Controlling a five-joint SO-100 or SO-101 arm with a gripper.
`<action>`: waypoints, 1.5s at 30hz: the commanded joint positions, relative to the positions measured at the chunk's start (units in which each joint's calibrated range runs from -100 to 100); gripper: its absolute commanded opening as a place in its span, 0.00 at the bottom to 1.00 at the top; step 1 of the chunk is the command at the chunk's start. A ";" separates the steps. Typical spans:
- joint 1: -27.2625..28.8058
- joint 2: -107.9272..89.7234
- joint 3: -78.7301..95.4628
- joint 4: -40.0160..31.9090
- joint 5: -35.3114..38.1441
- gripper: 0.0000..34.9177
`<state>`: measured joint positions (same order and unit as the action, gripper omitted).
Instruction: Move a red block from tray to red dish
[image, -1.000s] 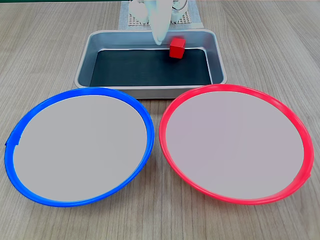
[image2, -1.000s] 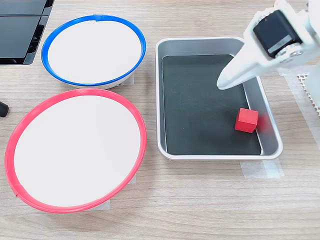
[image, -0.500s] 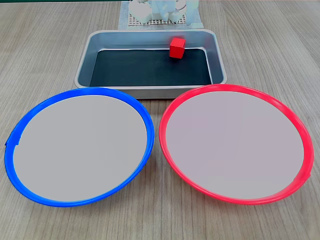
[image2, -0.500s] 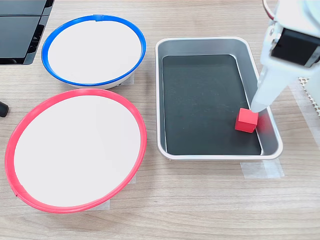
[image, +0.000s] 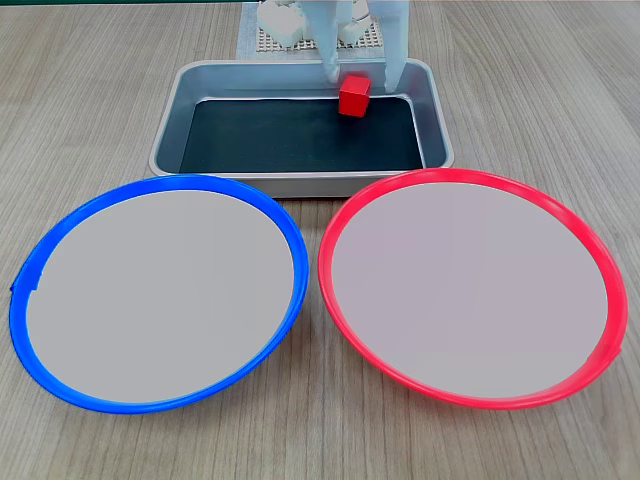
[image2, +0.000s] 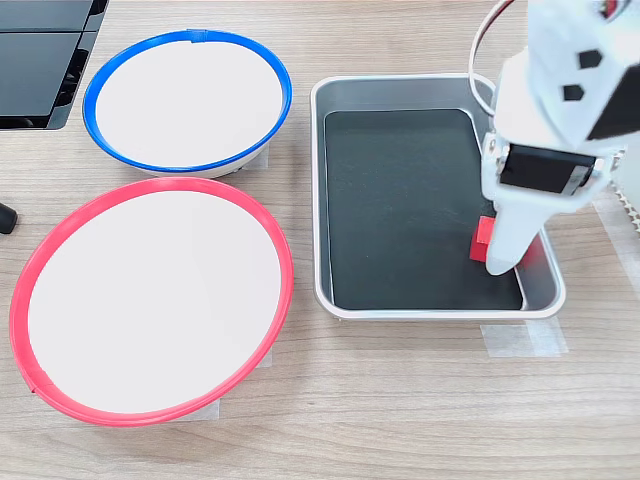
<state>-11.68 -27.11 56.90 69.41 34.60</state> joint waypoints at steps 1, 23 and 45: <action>0.53 2.08 0.23 -0.78 0.98 0.56; -2.30 21.86 -53.48 12.76 -10.60 0.01; 0.06 45.23 -51.02 -38.42 -17.29 0.52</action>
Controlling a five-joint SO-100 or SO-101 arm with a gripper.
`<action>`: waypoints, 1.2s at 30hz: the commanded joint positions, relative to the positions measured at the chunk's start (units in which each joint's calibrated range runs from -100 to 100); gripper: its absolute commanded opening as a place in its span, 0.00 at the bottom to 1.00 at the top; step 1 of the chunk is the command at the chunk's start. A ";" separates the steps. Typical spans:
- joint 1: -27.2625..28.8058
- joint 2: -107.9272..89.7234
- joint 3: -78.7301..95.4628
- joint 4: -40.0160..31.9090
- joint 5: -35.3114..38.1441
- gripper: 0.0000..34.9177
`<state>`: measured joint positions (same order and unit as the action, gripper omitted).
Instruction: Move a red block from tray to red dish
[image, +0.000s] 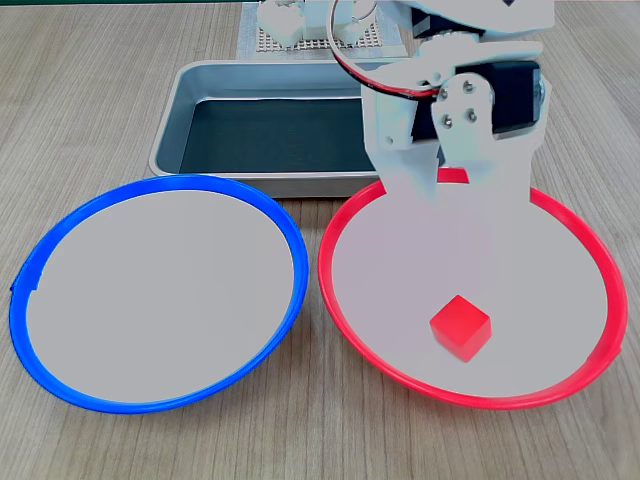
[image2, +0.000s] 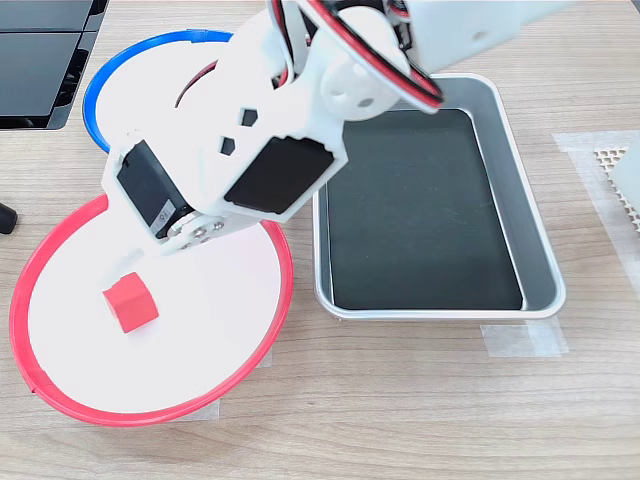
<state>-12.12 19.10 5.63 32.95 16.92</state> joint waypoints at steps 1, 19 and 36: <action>0.69 -1.83 0.97 -2.54 0.34 0.52; 11.42 -77.48 75.62 -15.25 -19.19 0.01; 12.17 -118.07 94.37 14.55 -17.92 0.01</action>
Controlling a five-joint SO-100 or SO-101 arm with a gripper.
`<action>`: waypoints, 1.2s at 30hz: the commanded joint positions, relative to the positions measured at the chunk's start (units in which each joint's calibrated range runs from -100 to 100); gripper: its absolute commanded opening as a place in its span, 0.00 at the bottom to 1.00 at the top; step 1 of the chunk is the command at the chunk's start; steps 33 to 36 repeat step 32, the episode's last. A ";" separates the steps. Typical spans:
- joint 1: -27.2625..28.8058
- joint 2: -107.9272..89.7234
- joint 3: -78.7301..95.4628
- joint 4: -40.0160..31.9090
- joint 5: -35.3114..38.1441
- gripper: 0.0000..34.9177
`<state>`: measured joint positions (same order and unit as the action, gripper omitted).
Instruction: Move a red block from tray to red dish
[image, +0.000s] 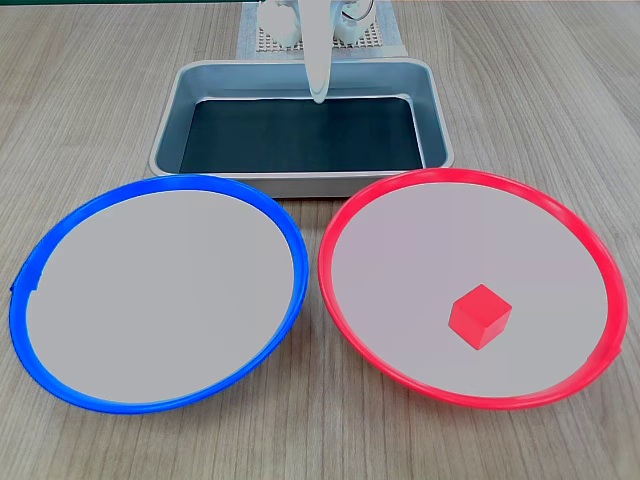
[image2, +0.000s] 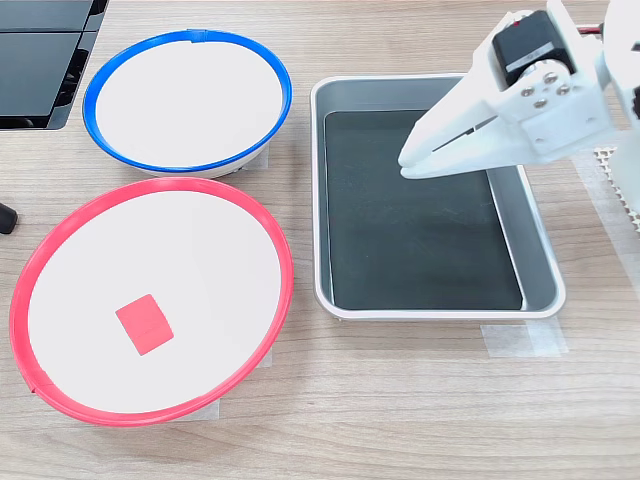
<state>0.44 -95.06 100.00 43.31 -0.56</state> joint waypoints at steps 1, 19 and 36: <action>-0.30 -3.92 0.00 4.19 -0.44 0.01; -0.11 -4.01 0.00 4.11 -0.10 0.01; -0.11 -4.01 0.00 4.11 -0.10 0.01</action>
